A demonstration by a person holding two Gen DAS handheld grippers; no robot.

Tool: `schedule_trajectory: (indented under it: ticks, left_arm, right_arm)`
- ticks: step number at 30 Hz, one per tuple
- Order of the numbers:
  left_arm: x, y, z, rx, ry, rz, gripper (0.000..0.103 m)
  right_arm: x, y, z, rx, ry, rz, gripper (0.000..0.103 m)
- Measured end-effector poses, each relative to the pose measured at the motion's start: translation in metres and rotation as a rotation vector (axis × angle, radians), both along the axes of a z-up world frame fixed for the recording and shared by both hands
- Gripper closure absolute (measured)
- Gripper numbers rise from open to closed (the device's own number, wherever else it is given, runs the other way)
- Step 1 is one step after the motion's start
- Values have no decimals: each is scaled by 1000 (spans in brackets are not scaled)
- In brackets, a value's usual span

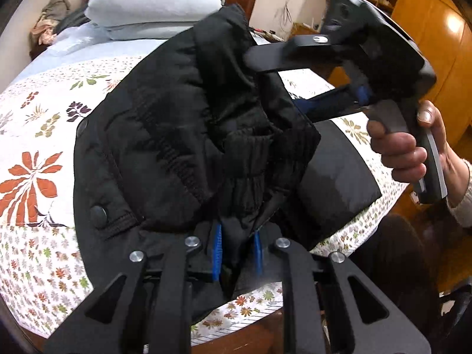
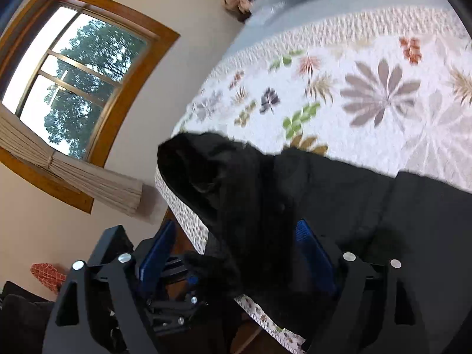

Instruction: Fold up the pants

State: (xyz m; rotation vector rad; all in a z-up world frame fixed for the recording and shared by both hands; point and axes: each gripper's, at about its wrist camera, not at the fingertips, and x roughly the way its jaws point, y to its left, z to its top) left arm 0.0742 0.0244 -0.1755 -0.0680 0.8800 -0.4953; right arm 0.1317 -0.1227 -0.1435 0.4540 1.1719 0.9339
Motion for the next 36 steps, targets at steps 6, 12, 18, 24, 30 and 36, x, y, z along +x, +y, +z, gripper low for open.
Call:
schedule_trajectory:
  ticks: [6,12,18,24,30,36]
  left_arm:
    - [3,-9,-3,46,10,-11,87]
    - [0,-16,1,76,13,-4,86]
    - [-7,-26,21,112,-13,-29,76]
    - [-17,-37,46,108,-45,-64,69]
    - [-25,-41,69,119,-97,-56,64]
    - [-21,-36,82,127,-130,-38,41]
  right_arm:
    - [-1,9,-18,-29,-4,6,57]
    - [5,-8,-32,34,60,-33,84]
    - [1,-27,-20,89,52,-71,86]
    - [2,-55,-1,130,31,-126,88]
    - [-3,-96,17,134,0,-187,94]
    - [-8,-142,17,128,0,-254,103]
